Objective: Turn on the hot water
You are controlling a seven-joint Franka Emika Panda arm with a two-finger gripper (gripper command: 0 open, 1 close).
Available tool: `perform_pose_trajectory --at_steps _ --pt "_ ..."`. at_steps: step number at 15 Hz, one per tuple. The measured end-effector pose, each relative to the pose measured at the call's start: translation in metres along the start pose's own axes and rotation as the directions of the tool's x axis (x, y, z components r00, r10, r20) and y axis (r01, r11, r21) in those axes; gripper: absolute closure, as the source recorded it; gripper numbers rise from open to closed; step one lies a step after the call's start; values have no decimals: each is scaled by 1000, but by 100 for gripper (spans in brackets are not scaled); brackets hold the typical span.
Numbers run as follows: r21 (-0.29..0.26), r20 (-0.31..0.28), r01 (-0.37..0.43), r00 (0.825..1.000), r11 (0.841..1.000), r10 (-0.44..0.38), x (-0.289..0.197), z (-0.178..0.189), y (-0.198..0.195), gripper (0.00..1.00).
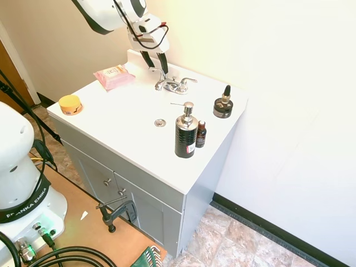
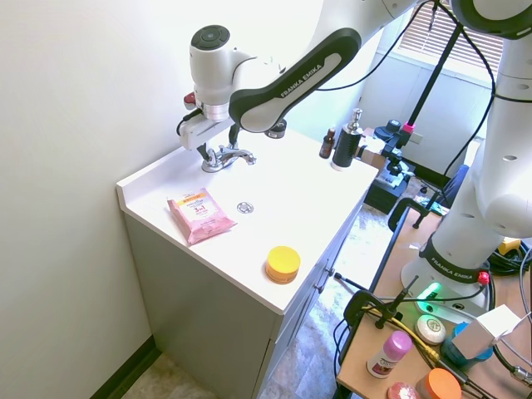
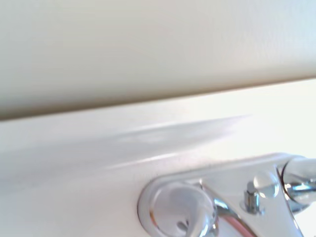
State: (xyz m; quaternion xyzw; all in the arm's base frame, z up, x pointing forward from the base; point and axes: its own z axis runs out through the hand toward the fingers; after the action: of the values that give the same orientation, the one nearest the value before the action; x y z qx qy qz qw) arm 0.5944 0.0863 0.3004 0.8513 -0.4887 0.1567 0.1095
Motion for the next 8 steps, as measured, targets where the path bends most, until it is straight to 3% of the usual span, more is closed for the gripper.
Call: perform_pose_trajectory --at_steps 5,8 --pt "-82 9 -8 1000 997 9 11 7 13 0" --pt "-93 2 -24 1000 995 25 18 10 17 0"
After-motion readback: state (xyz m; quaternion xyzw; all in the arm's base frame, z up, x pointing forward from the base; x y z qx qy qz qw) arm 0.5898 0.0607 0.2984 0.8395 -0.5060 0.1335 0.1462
